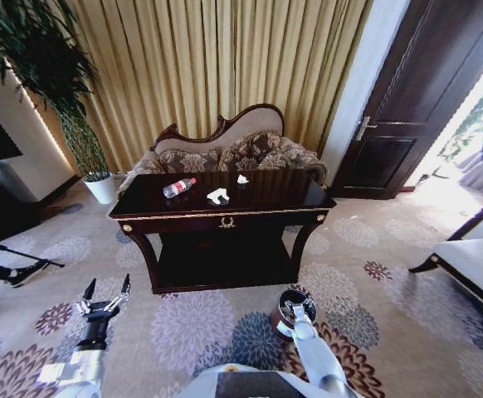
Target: Move to the front of the table and place the trash on the table into the trash bin.
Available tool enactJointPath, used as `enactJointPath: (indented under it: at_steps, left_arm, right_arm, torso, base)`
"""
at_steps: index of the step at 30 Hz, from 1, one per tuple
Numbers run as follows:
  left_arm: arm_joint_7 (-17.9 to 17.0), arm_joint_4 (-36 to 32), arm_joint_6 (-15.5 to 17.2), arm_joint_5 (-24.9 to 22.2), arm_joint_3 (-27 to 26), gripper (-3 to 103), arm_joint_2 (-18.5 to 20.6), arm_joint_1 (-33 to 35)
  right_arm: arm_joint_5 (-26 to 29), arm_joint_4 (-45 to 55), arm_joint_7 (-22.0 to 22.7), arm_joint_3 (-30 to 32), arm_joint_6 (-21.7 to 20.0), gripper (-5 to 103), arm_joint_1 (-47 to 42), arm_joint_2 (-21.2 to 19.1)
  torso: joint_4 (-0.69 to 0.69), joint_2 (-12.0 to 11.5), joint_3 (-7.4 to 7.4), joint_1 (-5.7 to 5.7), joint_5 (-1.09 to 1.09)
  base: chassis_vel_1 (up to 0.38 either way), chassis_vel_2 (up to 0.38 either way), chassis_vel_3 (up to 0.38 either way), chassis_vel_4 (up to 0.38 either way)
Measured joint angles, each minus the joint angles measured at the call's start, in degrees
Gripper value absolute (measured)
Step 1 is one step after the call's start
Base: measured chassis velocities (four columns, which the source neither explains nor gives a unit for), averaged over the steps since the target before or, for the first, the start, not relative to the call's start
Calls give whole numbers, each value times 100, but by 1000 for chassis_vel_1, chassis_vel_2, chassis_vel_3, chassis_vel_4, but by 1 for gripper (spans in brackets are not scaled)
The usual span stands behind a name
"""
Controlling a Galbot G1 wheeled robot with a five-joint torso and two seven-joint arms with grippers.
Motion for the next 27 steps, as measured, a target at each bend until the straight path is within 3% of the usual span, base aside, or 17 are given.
enactJointPath:
  at_steps: [5, 9, 11, 17, 22, 24, 27]
  left_arm:
    - [0, -17, 3, 53, 49, 100, -31, -29]
    - [-2, -29, 13, 80, 63, 100, -45, -31]
    - [-8, -41, 22, 84, 65, 100, -48, -39]
    - [-33, -27, 33, 119, 96, 100, -75, -73]
    - [-295, -81, 103, 239, 106, 100, -98, -91]
    - [-443, -146, 162, 255, 78, 100, -87, -98]
    - [-529, -202, 217, 262, 48, 100, -70, -98]
  right_arm:
    - [1043, 1502, -228, 61, -592, 100, -658, 65]
    - [1239, 2132, -318, 129, -870, 100, -869, 60]
    - [1526, 3053, -491, 196, -1247, 100, -1131, 8]
    - [2002, 4574, -644, 223, -1729, 100, -1428, 6]
    - [2597, 5774, -759, 87, -2184, 100, -1575, 18]
    - [3125, 6475, -854, -48, -2551, 100, -1646, 16]
    - [3370, 6899, -934, -145, -2662, 100, -1677, 4]
  torso:
    - [-2, 0, 0, 0, 0]
    - [0, 0, 0, 0, 2]
    - [0, 0, -1, 0, -4]
    - [1, 0, 0, 0, -1]
    - [0, 0, 0, 0, -1]
    - [0, 0, 0, 0, 0]
    - [0, 0, 0, 0, 0]
  base:
    - [0, 0, 0, 0]
    - [0, 0, 0, 0]
    - [0, 0, 0, 0]
    - [0, 0, 0, 0]
    - [0, 0, 0, 0]
    - [0, 0, 0, 0]
    - [0, 0, 0, 0]
